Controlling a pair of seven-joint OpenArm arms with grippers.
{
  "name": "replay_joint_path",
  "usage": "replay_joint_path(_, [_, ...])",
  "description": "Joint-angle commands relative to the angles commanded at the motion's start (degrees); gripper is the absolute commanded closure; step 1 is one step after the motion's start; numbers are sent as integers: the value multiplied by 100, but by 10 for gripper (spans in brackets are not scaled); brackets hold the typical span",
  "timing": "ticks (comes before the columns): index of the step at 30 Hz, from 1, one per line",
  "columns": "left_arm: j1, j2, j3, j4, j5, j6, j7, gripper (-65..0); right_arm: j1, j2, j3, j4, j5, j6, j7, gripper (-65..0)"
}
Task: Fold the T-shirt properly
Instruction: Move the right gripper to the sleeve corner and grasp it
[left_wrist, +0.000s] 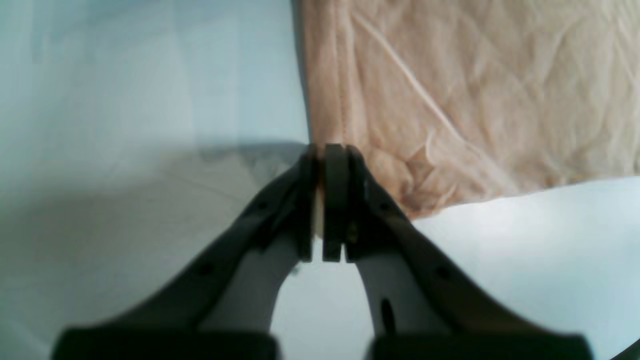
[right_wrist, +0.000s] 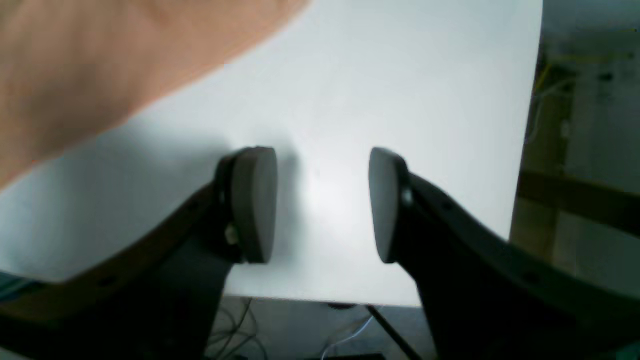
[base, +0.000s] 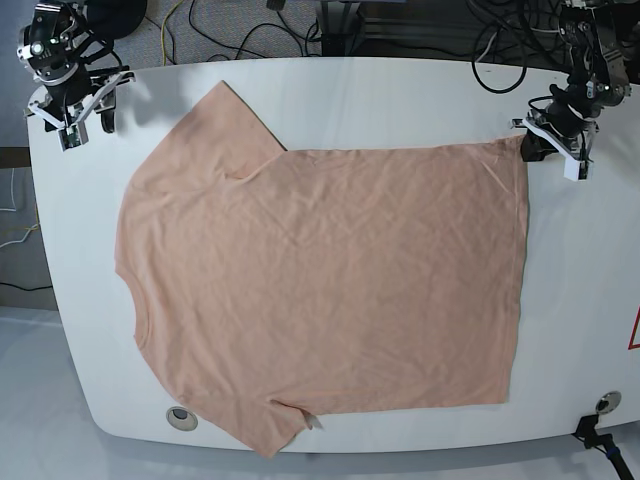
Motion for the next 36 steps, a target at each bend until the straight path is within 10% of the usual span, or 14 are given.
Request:
replay_joint_path(12, [59, -2, 112, -41, 136, -40, -94, -238, 223, 31, 21, 110, 112, -88, -21, -295])
replay_joint_path(23, [113, 24, 200, -70, 137, -67, -51, -168, 142, 34, -101, 209, 1093, 535, -293, -298])
replay_joint_path(36, [45, -4, 54, -41, -297, -90, -156, -155, 150, 24, -87, 148, 1108, 595, -297, -295])
